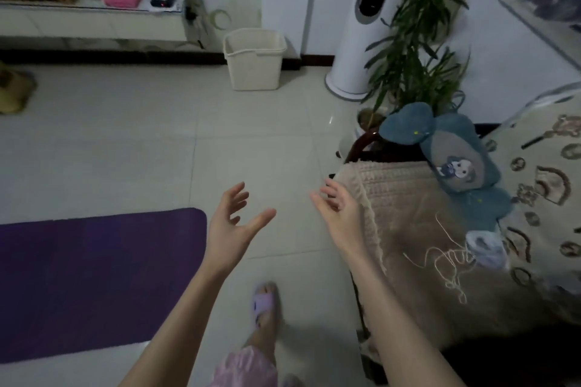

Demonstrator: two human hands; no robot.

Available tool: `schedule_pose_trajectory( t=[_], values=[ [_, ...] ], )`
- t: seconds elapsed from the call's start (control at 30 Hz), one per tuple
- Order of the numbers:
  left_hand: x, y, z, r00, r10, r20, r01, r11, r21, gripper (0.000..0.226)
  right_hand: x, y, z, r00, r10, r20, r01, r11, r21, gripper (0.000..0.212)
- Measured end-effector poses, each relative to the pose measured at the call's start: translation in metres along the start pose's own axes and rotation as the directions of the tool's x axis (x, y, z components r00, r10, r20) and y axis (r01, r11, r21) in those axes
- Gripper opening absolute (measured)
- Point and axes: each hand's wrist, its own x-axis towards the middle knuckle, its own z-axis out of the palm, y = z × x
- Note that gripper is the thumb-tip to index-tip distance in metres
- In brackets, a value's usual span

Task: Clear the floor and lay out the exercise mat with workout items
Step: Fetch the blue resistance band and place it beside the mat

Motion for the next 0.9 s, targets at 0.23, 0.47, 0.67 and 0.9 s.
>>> schedule_pose_trajectory(
  t=[0.23,0.47,0.67,0.9],
  values=[
    [0.165,0.008,0.021,1.0,-0.013,-0.024,0.013,1.0,0.006,0.068,0.165,-0.009,0.051,0.998,-0.014,0.055,0.016,0.999,-0.046,0.042],
    [0.314,0.033,0.014,0.998,-0.037,-0.053,0.038,0.999,0.015,0.067,0.312,-0.046,0.111,0.996,-0.01,0.086,0.013,0.999,-0.04,0.038],
    [0.438,0.042,0.018,0.995,-0.042,-0.09,0.044,0.999,0.021,0.066,0.432,-0.058,0.158,0.994,-0.019,0.109,0.024,0.999,-0.048,0.038],
    [0.623,0.059,0.03,0.988,-0.06,-0.14,0.065,0.997,0.03,0.068,0.62,-0.085,0.223,0.986,-0.026,0.163,0.034,0.999,-0.043,0.04]
  ],
)
